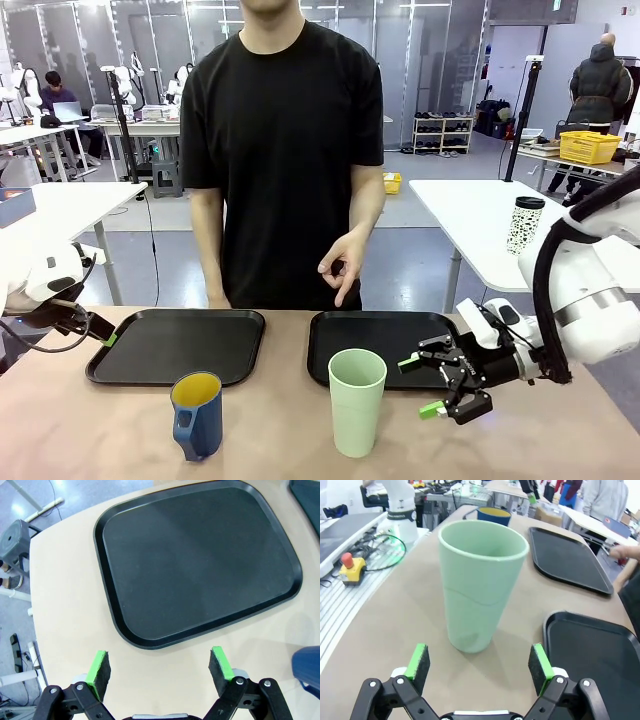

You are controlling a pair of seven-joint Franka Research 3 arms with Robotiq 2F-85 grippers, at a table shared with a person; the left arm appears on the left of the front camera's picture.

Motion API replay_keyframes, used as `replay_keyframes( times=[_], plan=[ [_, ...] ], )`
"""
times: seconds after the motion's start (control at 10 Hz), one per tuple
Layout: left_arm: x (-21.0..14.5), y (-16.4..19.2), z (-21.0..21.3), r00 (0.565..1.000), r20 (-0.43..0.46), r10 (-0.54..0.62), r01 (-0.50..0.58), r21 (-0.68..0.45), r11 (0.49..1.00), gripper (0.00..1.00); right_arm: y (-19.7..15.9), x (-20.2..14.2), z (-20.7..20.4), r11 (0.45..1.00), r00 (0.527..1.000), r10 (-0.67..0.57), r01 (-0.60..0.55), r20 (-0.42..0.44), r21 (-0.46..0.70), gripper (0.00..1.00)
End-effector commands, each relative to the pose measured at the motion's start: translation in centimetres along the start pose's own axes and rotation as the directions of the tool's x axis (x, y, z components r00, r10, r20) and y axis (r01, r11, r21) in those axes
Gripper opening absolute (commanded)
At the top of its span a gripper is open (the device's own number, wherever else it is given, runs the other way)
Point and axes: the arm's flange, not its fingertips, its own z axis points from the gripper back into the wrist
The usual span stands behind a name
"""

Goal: Sort and store the cups by type.
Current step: Pick up the Reusable plastic cup.

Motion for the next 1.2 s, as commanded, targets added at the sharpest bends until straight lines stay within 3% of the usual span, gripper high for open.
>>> replay_keyframes(
  times=[0.0,1.1],
  plan=[
    [0.0,0.1,0.0,1.000,0.004,-0.003,0.003,0.002,1.000,1.00,-0.8,-0.5,-1.2,1.000,0.999,0.012,-0.013,0.031,0.026,1.00],
    [0.0,0.1,0.0,1.000,0.004,-0.003,0.003,0.002,1.000,1.00,-2.0,-0.3,-7.2,0.991,0.992,-0.013,-0.004,0.123,0.135,1.00]
  ],
)
